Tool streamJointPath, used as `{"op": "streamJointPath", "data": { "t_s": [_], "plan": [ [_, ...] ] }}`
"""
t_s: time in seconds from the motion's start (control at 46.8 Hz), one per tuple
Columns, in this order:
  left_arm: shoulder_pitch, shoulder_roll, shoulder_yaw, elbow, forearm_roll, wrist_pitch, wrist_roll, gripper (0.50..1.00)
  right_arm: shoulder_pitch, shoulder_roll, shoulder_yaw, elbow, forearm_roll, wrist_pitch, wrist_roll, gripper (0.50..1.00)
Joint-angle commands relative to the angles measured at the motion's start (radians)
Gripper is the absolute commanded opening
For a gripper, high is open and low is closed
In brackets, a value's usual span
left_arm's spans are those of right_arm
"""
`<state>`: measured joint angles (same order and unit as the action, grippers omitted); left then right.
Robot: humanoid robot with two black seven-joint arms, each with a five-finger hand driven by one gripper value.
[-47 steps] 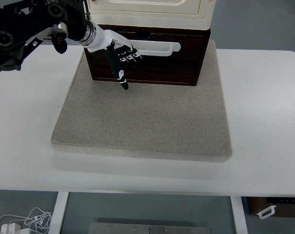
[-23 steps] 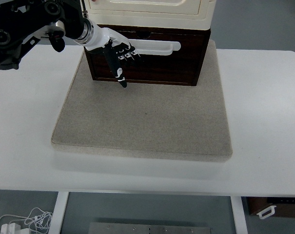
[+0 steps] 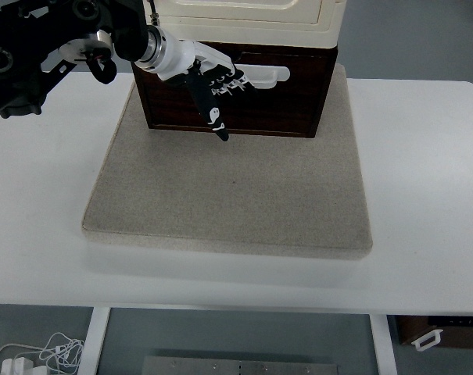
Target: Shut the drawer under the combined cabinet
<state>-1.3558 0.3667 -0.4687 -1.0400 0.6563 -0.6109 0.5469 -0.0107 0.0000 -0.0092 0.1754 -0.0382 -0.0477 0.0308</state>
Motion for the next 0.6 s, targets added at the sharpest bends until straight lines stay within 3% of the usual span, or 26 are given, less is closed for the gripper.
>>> {"op": "streamJointPath", "data": {
  "t_s": [0.0,0.214,0.577],
  "plan": [
    [0.024,-0.003,-0.045,-0.029,-0.073,0.0,-0.021,0.996,0.0,0.0,0.0,0.0,0.0,0.0,0.0,0.952],
    [0.034,-0.012,-0.209,-0.043,-0.181,0.0,-0.131,0.996,0.0,0.0,0.0,0.0,0.001,0.0,0.0,0.952],
    [0.015,-0.028,-0.599,0.069,-0.376,0.0,-0.288,0.996,0.0,0.0,0.0,0.001,0.0,-0.001,0.0,0.952]
  ]
}}
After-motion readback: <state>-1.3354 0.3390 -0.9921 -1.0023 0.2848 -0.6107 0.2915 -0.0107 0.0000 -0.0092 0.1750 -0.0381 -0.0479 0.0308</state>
